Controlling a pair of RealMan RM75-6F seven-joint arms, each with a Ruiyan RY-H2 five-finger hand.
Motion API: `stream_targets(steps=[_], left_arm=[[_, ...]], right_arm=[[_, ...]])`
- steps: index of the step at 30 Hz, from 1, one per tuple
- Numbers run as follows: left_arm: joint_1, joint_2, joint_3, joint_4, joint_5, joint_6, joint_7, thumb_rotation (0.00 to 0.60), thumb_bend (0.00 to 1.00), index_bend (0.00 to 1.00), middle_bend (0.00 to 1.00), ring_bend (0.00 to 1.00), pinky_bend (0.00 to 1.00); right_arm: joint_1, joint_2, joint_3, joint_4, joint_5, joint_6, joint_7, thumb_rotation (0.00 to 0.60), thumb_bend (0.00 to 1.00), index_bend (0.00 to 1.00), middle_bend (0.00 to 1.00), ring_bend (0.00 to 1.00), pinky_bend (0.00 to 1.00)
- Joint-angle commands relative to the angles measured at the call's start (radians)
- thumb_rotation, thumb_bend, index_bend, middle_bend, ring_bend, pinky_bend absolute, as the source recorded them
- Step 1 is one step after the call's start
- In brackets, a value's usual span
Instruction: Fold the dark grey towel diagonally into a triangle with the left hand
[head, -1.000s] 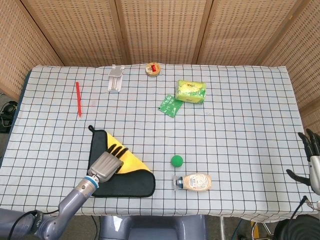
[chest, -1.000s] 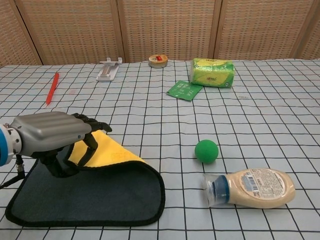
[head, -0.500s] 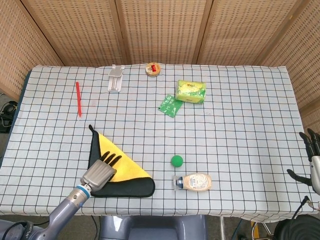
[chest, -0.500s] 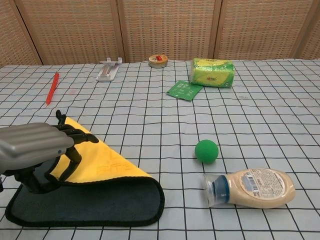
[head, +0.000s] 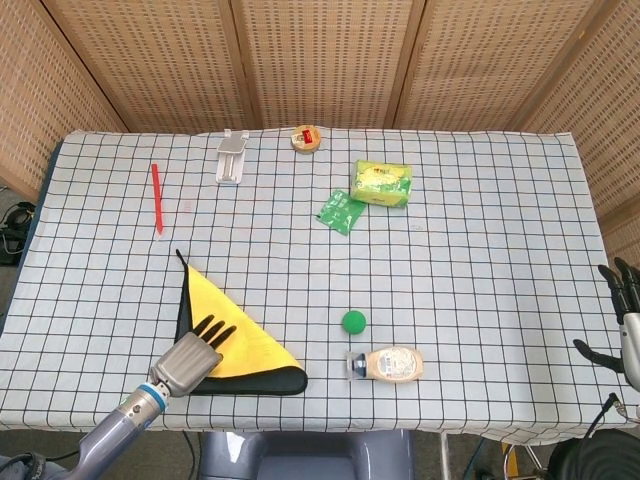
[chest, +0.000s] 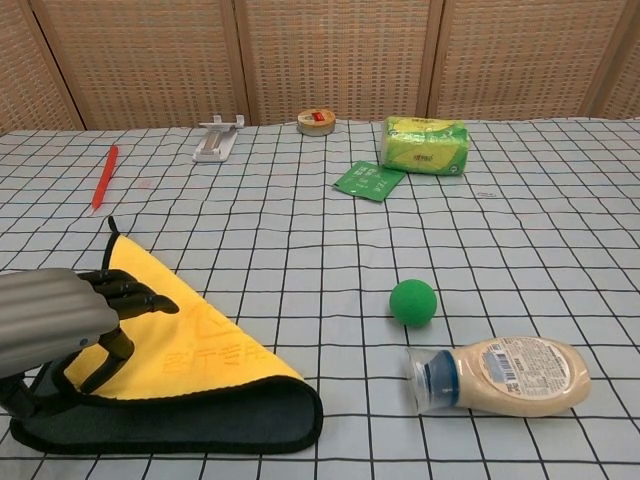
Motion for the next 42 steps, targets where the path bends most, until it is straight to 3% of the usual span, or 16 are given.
stream_targets(steps=[1,42], left_arm=[[0.009,0.007,0.011,0.014,0.023,-0.007,0.013,0.600,0.47,0.61,0.00,0.00,0.00],[0.130,0.057,0.009,0.088,0.180,-0.047,0.007,0.600,0.47,0.57,0.00,0.00,0.00]], right_arm=[[0.000,0.000,0.000,-0.001,-0.001,0.001,-0.001,0.600,0.00,0.10,0.00,0.00,0.00],[0.000,-0.001,-0.003,-0.003,-0.002,0.000,-0.007,0.600,0.00,0.10,0.00,0.00,0.00]])
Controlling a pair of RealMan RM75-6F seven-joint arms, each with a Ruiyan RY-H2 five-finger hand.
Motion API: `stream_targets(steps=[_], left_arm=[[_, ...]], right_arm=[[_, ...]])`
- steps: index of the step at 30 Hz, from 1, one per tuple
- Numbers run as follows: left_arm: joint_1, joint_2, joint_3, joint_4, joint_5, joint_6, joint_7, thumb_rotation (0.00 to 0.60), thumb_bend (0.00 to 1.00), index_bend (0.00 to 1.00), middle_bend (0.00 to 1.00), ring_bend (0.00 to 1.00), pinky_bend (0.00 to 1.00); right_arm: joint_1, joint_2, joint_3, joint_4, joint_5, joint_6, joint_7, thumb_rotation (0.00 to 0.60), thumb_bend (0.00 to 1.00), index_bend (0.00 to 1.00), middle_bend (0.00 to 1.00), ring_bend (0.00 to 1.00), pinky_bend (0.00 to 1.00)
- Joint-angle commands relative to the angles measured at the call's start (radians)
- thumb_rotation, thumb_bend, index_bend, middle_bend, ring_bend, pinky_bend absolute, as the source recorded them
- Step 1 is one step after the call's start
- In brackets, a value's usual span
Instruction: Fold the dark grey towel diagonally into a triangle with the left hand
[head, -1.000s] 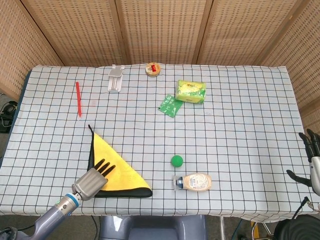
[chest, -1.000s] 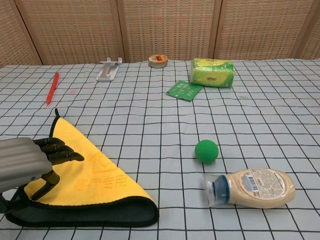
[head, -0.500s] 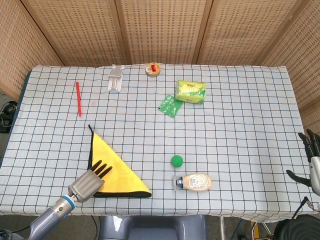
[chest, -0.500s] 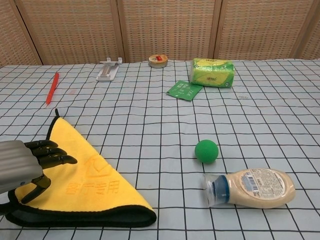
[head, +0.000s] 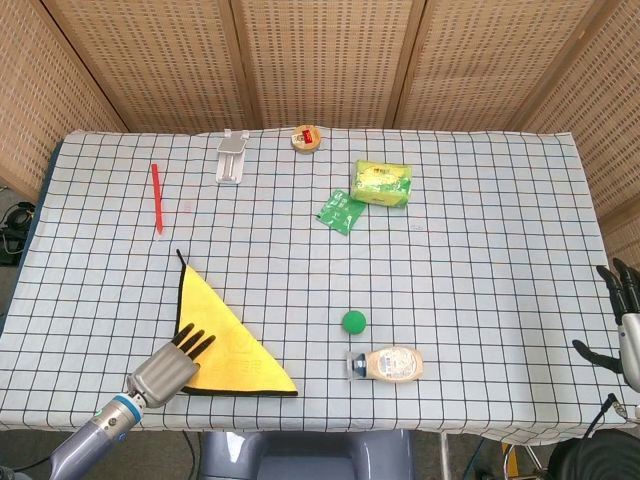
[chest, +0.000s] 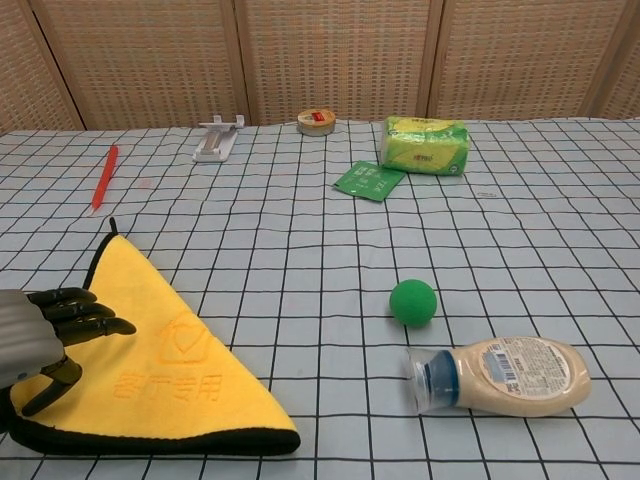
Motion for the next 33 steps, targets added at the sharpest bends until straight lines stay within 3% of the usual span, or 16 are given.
stream_targets(steps=[1,6,9,11,12,21,24,29,33], left_arm=[[0.005,0.001,-0.003,0.002,0.003,-0.004,-0.003,0.600,0.47,0.57,0.00,0.00,0.00],[0.013,0.005,-0.009,0.002,0.010,-0.014,-0.012,0.600,0.47,0.48,0.00,0.00,0.00],[0.017,0.013,-0.011,-0.002,0.019,-0.020,-0.025,0.600,0.42,0.19,0.00,0.00,0.00],[0.020,0.020,-0.013,-0.006,0.023,-0.024,-0.039,0.600,0.35,0.03,0.00,0.00,0.00],[0.022,0.025,-0.015,-0.008,0.029,-0.024,-0.052,0.600,0.30,0.00,0.00,0.00,0.00],[0.042,0.100,-0.006,-0.053,0.120,-0.009,-0.185,0.600,0.09,0.00,0.00,0.00,0.00],[0.055,0.138,-0.009,-0.078,0.162,0.030,-0.226,0.600,0.09,0.00,0.00,0.00,0.00],[0.109,0.202,-0.064,-0.108,0.231,0.193,-0.330,0.600,0.08,0.00,0.00,0.00,0.00],[0.161,0.212,-0.130,-0.109,0.209,0.317,-0.401,0.600,0.08,0.00,0.00,0.00,0.00]], right_arm=[[0.000,0.000,0.000,0.000,0.000,0.000,0.000,0.600,0.00,0.10,0.00,0.00,0.00],[0.000,0.000,0.000,0.000,0.001,0.000,0.001,0.600,0.00,0.10,0.00,0.00,0.00],[0.000,0.000,0.000,0.000,0.000,0.000,0.001,0.600,0.00,0.10,0.00,0.00,0.00],[0.000,0.000,0.000,0.000,-0.001,0.000,0.000,0.600,0.00,0.10,0.00,0.00,0.00],[0.000,0.000,-0.001,-0.001,-0.001,0.000,0.000,0.600,0.00,0.10,0.00,0.00,0.00],[-0.001,0.001,-0.001,-0.003,-0.004,0.003,-0.003,0.600,0.00,0.10,0.00,0.00,0.00],[-0.002,0.001,-0.002,-0.004,-0.005,0.005,-0.003,0.600,0.00,0.10,0.00,0.00,0.00],[-0.002,0.001,-0.003,-0.007,-0.008,0.007,-0.005,0.600,0.00,0.10,0.00,0.00,0.00],[-0.002,0.001,-0.004,-0.009,-0.012,0.007,-0.008,0.600,0.00,0.10,0.00,0.00,0.00]])
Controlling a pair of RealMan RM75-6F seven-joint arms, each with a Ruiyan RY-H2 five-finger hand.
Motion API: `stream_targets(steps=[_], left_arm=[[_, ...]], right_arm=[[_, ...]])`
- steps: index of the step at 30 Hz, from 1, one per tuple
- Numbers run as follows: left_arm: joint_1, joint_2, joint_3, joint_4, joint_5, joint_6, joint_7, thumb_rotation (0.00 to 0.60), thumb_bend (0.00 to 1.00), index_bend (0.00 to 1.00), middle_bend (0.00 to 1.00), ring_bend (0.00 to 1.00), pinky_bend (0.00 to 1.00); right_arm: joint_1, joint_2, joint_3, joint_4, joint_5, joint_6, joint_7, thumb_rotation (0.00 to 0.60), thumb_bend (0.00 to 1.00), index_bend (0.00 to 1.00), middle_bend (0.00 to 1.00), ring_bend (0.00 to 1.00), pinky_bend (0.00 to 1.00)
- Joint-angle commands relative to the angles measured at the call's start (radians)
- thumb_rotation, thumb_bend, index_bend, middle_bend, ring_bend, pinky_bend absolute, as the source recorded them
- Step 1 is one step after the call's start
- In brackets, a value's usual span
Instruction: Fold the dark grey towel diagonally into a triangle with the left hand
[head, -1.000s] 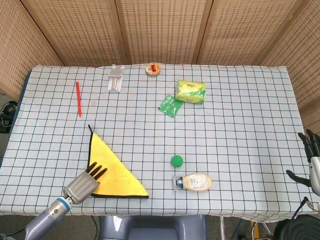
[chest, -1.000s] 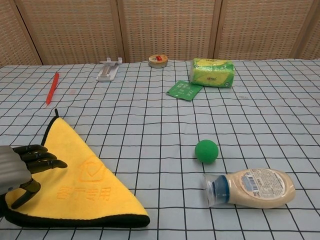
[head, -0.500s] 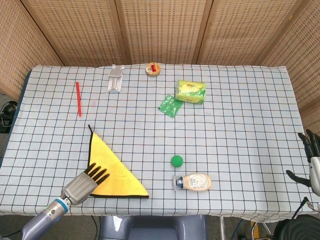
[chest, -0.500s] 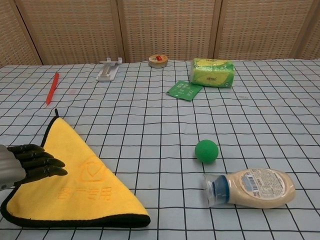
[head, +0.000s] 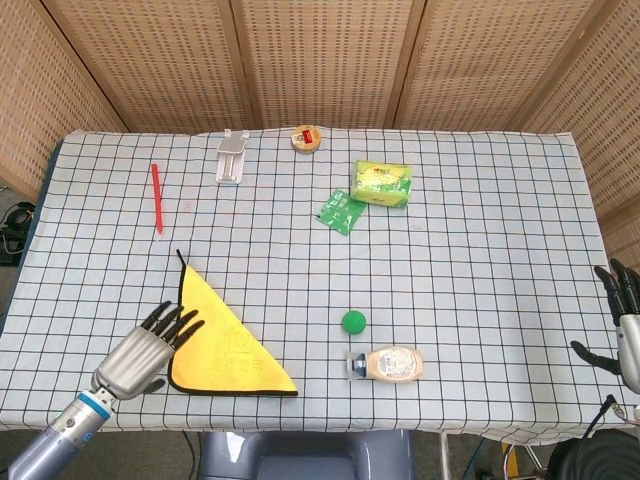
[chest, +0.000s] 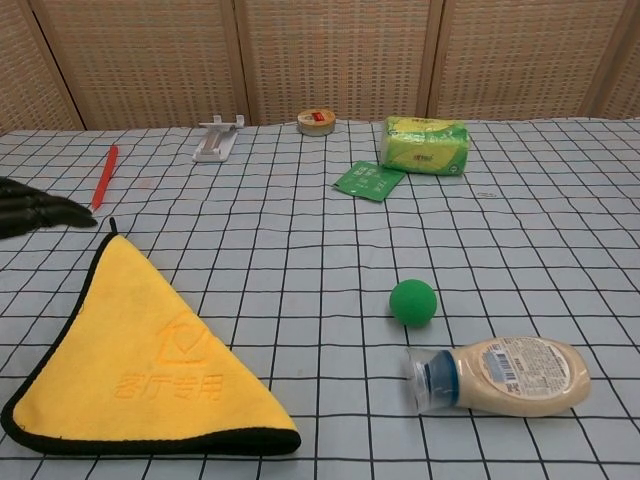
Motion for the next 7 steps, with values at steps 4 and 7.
stream_targets(steps=[4,7], left_arm=[[0.110,0.017,-0.123,0.012,-0.041,0.215,-0.125,0.600,0.08,0.00,0.00,0.00,0.00],[0.149,0.003,-0.154,0.031,-0.089,0.260,-0.163,0.600,0.08,0.00,0.00,0.00,0.00]], right_arm=[[0.001,-0.002,-0.002,-0.001,-0.004,-0.001,-0.007,0.600,0.00,0.10,0.00,0.00,0.00],[0.002,-0.005,-0.004,0.000,-0.005,-0.003,-0.013,0.600,0.00,0.10,0.00,0.00,0.00]])
